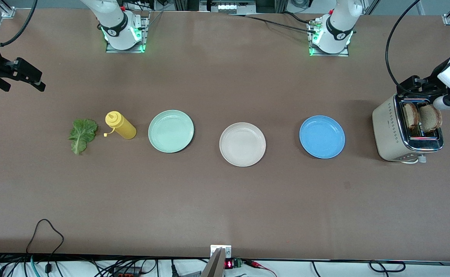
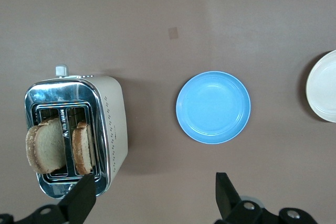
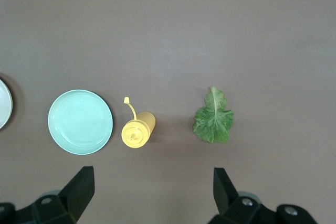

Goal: Make sandwich in beige plate with both arms
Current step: 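Move the left gripper down over the bread slices in the toaster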

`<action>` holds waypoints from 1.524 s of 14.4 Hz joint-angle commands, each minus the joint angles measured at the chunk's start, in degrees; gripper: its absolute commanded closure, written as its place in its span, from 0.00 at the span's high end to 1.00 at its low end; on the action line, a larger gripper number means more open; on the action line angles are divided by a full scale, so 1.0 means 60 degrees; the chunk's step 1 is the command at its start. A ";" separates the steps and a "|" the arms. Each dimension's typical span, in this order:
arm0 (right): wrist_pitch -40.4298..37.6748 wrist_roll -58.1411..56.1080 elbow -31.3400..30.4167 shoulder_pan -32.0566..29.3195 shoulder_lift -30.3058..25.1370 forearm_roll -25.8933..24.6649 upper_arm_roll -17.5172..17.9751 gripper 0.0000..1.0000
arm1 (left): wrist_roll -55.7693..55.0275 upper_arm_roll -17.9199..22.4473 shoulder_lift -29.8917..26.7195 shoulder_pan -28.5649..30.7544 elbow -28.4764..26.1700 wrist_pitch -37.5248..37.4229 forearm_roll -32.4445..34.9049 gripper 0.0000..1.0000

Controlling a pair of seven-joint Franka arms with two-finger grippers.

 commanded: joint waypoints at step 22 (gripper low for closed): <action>0.0096 -0.0131 -0.0049 -0.0105 -0.0027 0.0180 0.0034 1.00 | 0.0076 0.0113 0.1992 0.0216 0.2128 -0.1629 0.0368 1.00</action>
